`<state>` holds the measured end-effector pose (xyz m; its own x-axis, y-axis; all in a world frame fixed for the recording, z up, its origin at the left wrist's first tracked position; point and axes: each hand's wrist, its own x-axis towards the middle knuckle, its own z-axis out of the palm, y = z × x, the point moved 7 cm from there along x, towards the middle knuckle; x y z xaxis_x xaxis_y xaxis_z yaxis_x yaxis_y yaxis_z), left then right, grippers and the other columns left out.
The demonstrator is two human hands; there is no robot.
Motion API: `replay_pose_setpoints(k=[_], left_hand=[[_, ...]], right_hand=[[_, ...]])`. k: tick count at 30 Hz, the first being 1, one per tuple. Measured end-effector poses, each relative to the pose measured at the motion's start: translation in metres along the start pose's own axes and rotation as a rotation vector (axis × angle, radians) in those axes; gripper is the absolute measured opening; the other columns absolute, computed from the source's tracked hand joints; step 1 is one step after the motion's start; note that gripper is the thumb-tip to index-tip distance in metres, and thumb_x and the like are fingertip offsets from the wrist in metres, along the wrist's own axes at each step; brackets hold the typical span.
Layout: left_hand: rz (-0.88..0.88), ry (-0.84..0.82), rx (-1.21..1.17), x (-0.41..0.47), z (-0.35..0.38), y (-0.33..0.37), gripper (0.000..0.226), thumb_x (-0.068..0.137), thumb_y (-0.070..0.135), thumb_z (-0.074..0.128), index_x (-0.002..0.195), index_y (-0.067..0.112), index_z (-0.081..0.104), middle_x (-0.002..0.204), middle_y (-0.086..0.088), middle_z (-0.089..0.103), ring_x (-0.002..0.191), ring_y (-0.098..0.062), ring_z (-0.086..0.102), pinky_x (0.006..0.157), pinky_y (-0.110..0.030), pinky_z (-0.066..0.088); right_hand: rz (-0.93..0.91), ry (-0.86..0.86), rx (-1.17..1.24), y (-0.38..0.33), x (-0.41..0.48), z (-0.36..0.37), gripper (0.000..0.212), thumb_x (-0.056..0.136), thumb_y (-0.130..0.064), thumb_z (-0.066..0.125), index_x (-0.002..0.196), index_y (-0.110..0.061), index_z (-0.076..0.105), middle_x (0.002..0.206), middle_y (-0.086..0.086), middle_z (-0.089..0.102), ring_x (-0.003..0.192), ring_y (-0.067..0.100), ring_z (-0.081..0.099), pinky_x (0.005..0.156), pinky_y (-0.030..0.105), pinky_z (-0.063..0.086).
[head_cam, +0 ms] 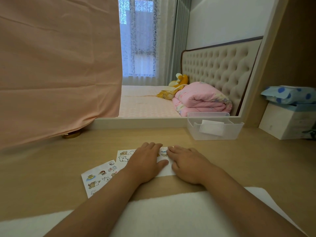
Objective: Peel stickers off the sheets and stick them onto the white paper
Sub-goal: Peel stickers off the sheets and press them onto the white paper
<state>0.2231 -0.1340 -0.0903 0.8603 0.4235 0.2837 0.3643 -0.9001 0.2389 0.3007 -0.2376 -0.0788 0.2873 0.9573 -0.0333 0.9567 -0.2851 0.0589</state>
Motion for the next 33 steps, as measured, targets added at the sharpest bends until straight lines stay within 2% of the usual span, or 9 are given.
replay_pose_setpoints(k=[8, 10, 14, 20, 22, 25, 27, 31, 33], left_hand=[[0.018, -0.026, 0.093, -0.001, 0.001, 0.005, 0.057, 0.1, 0.053, 0.042, 0.15, 0.026, 0.036, 0.137, 0.005, 0.05, 0.128, -0.018, 0.041, 0.106, -0.034, 0.035], [0.032, -0.027, 0.177, -0.002, 0.002, 0.007, 0.058, 0.097, 0.057, 0.03, 0.145, 0.027, 0.043, 0.136, 0.007, 0.052, 0.127, -0.017, 0.043, 0.106, -0.035, 0.03], [0.055, -0.04, 0.225, -0.005, 0.004, 0.012, 0.088, 0.076, 0.06, -0.002, 0.141, 0.027, 0.049, 0.138, 0.007, 0.051, 0.126, -0.016, 0.043, 0.104, -0.034, 0.031], [0.03, -0.101, 0.208, -0.005, 0.005, 0.01, 0.053, 0.102, 0.048, 0.033, 0.149, 0.024, 0.042, 0.145, 0.005, 0.045, 0.133, -0.018, 0.037, 0.109, -0.037, 0.034], [0.029, -0.11, 0.226, -0.005, 0.005, 0.011, 0.057, 0.101, 0.051, 0.028, 0.148, 0.023, 0.042, 0.145, 0.004, 0.045, 0.132, -0.019, 0.037, 0.108, -0.037, 0.034], [0.048, -0.098, 0.262, -0.007, 0.005, 0.015, 0.088, 0.08, 0.059, -0.002, 0.146, 0.021, 0.043, 0.145, 0.002, 0.044, 0.131, -0.02, 0.039, 0.106, -0.037, 0.034], [0.032, -0.094, 0.236, -0.007, 0.009, 0.013, 0.094, 0.075, 0.06, -0.006, 0.148, 0.021, 0.04, 0.15, 0.003, 0.039, 0.136, -0.019, 0.035, 0.109, -0.036, 0.029], [-0.077, -0.206, 0.148, -0.007, 0.017, -0.001, 0.07, 0.102, 0.056, 0.019, 0.16, 0.017, 0.014, 0.167, 0.003, 0.012, 0.153, -0.014, 0.007, 0.123, -0.034, 0.007], [-0.105, -0.273, 0.159, -0.008, 0.019, 0.0, 0.068, 0.105, 0.052, 0.02, 0.161, 0.018, 0.002, 0.169, 0.003, -0.002, 0.154, -0.012, -0.005, 0.125, -0.036, -0.003]], right_hand=[[0.066, -0.022, -0.041, 0.011, -0.006, -0.003, 0.057, 0.104, -0.031, 0.027, 0.159, -0.019, 0.021, 0.168, -0.005, 0.014, 0.154, 0.012, 0.011, 0.121, 0.044, 0.018], [0.075, -0.001, 0.02, 0.01, -0.003, -0.002, 0.06, 0.105, -0.032, 0.026, 0.161, -0.017, 0.012, 0.17, -0.002, 0.005, 0.155, 0.011, 0.003, 0.124, 0.039, 0.012], [0.022, -0.055, 0.106, -0.001, 0.006, 0.007, 0.061, 0.107, -0.034, 0.023, 0.162, -0.016, 0.004, 0.169, -0.001, -0.005, 0.154, 0.008, -0.005, 0.125, 0.036, 0.001], [0.125, -0.078, -0.021, 0.021, 0.005, 0.01, 0.059, 0.106, -0.036, 0.017, 0.162, -0.02, 0.005, 0.169, -0.005, 0.0, 0.155, 0.01, 0.003, 0.124, 0.052, 0.003], [0.161, -0.068, -0.01, 0.028, 0.004, 0.008, 0.06, 0.106, -0.038, 0.016, 0.162, -0.018, 0.006, 0.17, -0.003, 0.002, 0.155, 0.011, 0.002, 0.124, 0.051, 0.002], [0.098, -0.018, 0.041, 0.018, 0.007, 0.007, 0.061, 0.107, -0.038, 0.017, 0.162, -0.017, 0.001, 0.169, -0.002, -0.005, 0.155, 0.009, -0.007, 0.126, 0.042, -0.002], [0.035, -0.012, 0.086, 0.007, 0.01, 0.007, 0.06, 0.108, -0.037, 0.019, 0.162, -0.017, 0.0, 0.169, -0.003, -0.008, 0.154, 0.008, -0.009, 0.126, 0.037, -0.003], [0.017, -0.074, 0.114, 0.004, 0.012, 0.014, 0.057, 0.108, -0.037, 0.015, 0.162, -0.023, 0.002, 0.169, -0.007, -0.006, 0.154, 0.007, -0.004, 0.126, 0.041, -0.001], [0.074, -0.071, 0.084, 0.014, 0.011, 0.016, 0.058, 0.108, -0.038, 0.014, 0.162, -0.022, 0.002, 0.169, -0.007, -0.005, 0.155, 0.008, -0.002, 0.125, 0.045, 0.0]])
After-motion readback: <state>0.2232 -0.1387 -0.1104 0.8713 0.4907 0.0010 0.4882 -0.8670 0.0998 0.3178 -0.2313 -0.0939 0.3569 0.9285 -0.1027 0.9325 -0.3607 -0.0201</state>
